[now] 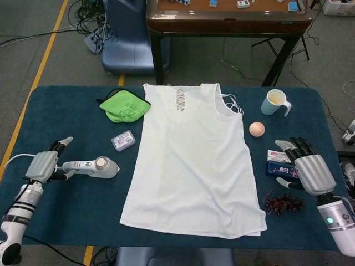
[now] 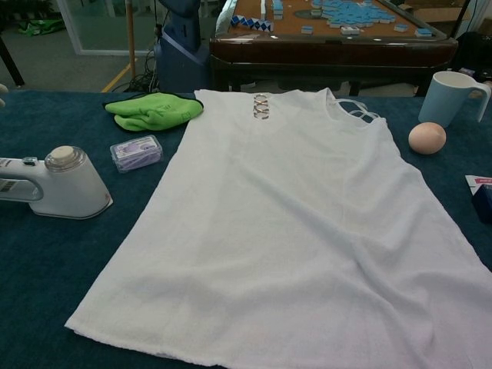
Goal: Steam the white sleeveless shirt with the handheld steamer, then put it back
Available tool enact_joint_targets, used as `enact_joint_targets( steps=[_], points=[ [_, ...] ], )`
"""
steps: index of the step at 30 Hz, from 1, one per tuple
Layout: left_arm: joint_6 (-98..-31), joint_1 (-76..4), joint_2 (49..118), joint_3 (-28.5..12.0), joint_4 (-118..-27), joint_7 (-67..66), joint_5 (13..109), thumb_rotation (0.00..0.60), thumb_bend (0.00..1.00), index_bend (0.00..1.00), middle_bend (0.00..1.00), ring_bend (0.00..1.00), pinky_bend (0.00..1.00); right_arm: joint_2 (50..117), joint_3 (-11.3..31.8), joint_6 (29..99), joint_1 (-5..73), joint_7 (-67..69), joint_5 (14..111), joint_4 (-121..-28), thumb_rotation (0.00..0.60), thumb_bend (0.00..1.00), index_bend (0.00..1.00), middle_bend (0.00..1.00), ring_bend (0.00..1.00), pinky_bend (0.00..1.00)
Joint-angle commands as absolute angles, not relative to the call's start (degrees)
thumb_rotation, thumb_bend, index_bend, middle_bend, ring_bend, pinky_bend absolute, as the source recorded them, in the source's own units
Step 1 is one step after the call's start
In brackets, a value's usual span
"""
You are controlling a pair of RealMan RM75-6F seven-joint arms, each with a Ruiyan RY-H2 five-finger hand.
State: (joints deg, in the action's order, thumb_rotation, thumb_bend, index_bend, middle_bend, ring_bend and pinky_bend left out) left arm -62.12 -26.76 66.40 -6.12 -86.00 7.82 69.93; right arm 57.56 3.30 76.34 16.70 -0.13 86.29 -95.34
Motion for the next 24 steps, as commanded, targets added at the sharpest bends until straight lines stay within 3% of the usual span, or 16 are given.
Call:
enact_joint_targets(
  steps=[1,12,24],
  points=[
    [-69.29,-23.01,65.03,-6.50,-88.05,6.09,71.82,0.600,0.20,0.08,0.11,0.08,0.28,58.71,3.27,77.32,15.79,0.30,85.83,-94.22,0.600,0.05,0.12,0.19,0.09,0.08],
    [-83.24,-14.74,66.04,-4.18,-89.54,1.03,77.16,0.600,0.20,0.14,0.13,0.09,0.28,61.02,2.26,80.74,12.54,0.33,86.63,-92.05,0.600,0.07,0.12,0.20,0.09,0.08],
    [-86.94,-10.56,65.92,-2.88,-92.14,-0.75,79.72,0.600,0.20,0.14,0.15,0.10,0.27,61.97,1.87,82.46,10.70,0.67,87.75,-91.84,0.600,0.07,0.12,0.20,0.09,0.08]
  ],
)
